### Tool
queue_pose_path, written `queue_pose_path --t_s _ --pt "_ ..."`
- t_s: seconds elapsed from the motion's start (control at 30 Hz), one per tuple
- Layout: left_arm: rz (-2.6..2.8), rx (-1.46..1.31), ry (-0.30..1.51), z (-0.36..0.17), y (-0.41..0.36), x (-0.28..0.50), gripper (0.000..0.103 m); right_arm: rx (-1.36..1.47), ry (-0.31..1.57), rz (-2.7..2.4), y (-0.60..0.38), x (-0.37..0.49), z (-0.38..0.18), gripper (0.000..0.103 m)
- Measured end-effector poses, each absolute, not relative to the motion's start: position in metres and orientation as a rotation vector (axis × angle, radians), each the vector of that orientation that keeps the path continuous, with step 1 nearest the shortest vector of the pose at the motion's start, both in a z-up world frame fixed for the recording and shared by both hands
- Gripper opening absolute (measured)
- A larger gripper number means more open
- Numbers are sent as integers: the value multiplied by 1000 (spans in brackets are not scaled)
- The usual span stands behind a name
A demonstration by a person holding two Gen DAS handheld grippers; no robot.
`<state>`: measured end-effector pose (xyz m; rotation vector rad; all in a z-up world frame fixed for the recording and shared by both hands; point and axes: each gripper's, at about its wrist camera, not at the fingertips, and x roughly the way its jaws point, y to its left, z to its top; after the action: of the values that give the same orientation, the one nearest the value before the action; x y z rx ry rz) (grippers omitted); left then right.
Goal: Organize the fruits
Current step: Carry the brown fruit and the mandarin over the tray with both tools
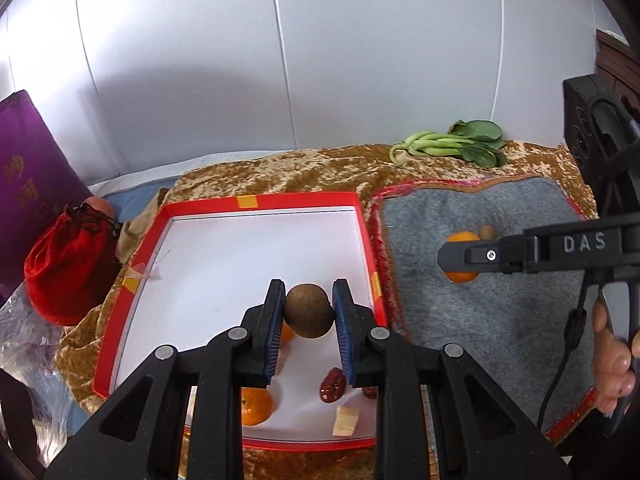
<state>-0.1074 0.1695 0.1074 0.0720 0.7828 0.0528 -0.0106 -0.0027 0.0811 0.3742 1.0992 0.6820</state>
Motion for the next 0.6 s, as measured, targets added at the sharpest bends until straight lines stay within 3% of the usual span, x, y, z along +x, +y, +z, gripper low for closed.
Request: queue_pose_path --t_s 0.6 --pt "203 33 788 108 203 -110 22 294 1049 751 27 -31 86 32"
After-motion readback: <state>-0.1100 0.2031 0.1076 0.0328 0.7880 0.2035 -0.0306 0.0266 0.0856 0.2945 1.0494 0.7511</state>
